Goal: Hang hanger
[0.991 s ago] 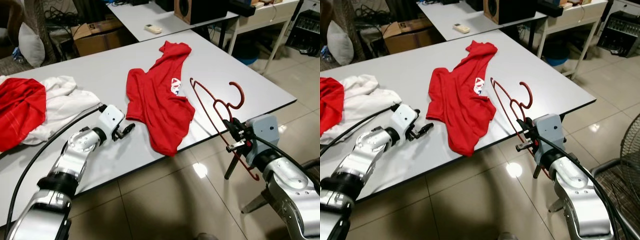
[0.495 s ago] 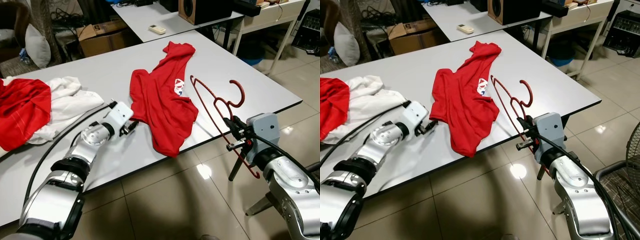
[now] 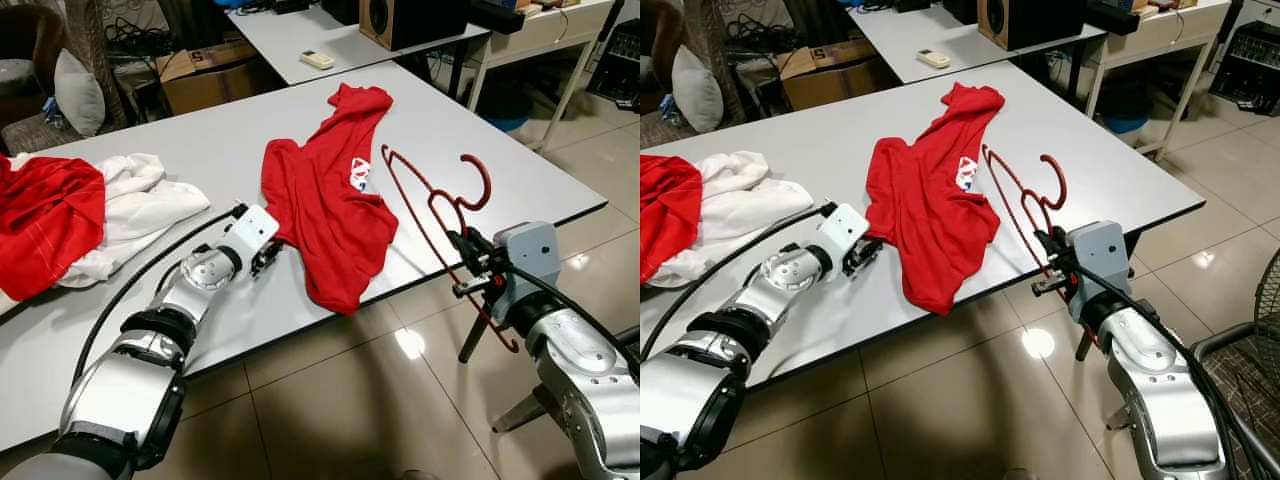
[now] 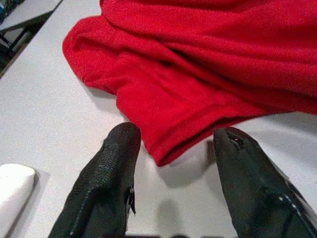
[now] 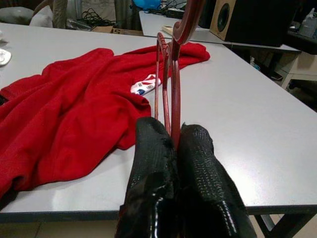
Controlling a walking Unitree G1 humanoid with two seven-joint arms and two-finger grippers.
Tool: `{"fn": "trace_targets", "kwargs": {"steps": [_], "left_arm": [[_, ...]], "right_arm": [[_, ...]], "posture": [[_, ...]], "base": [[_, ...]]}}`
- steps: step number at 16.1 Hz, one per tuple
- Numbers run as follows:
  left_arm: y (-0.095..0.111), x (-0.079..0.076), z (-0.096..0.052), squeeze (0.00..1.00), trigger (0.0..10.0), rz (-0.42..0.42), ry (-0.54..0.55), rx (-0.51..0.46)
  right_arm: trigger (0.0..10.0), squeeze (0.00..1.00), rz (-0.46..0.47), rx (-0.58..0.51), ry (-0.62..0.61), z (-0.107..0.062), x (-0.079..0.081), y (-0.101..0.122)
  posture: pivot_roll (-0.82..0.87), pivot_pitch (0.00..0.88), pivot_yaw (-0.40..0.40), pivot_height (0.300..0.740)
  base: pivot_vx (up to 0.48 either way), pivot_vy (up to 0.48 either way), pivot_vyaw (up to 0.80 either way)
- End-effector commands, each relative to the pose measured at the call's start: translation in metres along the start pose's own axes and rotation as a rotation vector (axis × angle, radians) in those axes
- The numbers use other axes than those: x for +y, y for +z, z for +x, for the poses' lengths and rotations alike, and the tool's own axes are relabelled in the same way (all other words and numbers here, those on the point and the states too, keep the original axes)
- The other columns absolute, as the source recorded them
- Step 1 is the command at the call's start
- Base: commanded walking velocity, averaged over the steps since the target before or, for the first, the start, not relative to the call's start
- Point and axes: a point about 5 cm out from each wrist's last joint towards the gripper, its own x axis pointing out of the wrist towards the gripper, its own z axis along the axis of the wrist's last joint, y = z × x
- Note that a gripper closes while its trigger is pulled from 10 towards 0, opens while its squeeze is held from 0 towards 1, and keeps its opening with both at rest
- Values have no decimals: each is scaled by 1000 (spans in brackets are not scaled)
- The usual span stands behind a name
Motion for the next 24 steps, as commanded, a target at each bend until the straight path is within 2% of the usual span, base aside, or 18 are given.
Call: {"fn": "trace_targets", "kwargs": {"steps": [1, 2, 4, 5, 7, 8, 9, 12, 13, 14, 15, 16, 17, 18, 19, 22, 24], "left_arm": [[0, 5, 0, 0, 2902, -11, 29, 22], [-2, 4, 0, 0, 2902, -10, 36, 41], [-5, 6, 0, 0, 2078, -22, 58, 62], [-3, 7, 1, 0, 353, -69, 75, 51], [3, 5, 3, 0, 353, -107, 58, 18], [5, 3, 4, 0, 941, -114, 49, 11], [6, 2, 5, 0, 941, -118, 48, 12], [8, -3, 7, 0, 1922, -142, 41, 19], [8, -4, 8, 0, 2471, -142, 41, 23], [7, -4, 8, 0, 3529, -133, 51, 39], [7, -3, 8, 0, 6902, -124, 74, 49], [7, -2, 8, 0, 6902, -124, 85, 53], [6, -2, 8, 0, 9569, -111, 88, 61], [5, -2, 8, 0, 8510, -111, 98, 70], [2, -2, 8, 0, 0, -116, 107, 89], [-10, -5, 5, 0, 0, -93, 105, 164], [-18, -5, 2, 0, 0, -108, 88, 198]], "right_arm": [[10000, 0, -9, -25, 1, 0, 0, 6], [10000, 0, -10, -25, 2, 0, 0, 7], [10000, 0, -12, -25, 2, 0, 0, 7], [10000, 0, -12, -28, 2, 1, -1, 8], [10000, 0, -14, -27, 4, 1, -1, 8], [10000, 0, -14, -27, 5, 0, -1, 8], [10000, 0, -15, -28, 6, 0, -1, 8], [10000, 0, -18, -27, 4, -1, -1, 9], [10000, 0, -19, -27, 2, -2, -1, 9], [10000, 0, -23, -25, -1, -4, -2, 10], [10000, 0, -25, -22, -4, -5, -2, 10], [10000, 0, -26, -20, -5, -6, -3, 10], [10000, 0, -27, -18, -5, -7, -3, 10], [10000, 0, -28, -16, -5, -8, -3, 11], [10000, 0, -29, -15, -4, -8, -3, 11], [10000, 0, -29, -12, 1, -6, -3, 12], [10000, 0, -26, -11, 3, -6, -3, 11]], "posture": [[-270, 0, 133, 740], [-270, 0, 133, 740], [-273, 1, 132, 740], [-274, 2, 131, 740], [-276, 4, 130, 740], [-280, 7, 132, 740], [-282, 9, 134, 740], [-304, 21, 144, 740], [-304, 21, 144, 740], [-312, 28, 147, 740], [-322, 37, 147, 740], [-324, 40, 147, 740], [-327, 43, 147, 740], [-330, 44, 146, 740], [-331, 46, 144, 740], [-327, 48, 143, 740], [-320, 45, 142, 740]], "base": [[0, 0, 0], [0, 0, 0], [0, 0, 0], [0, 0, 0], [0, 0, 0], [0, 0, 0], [0, 0, 0], [0, 0, 0], [0, 0, 0], [0, 0, 0], [0, 0, 0], [0, 0, 0], [0, 0, 0], [0, 0, 0], [0, 0, 0], [0, 0, 0], [0, 0, 0]]}}
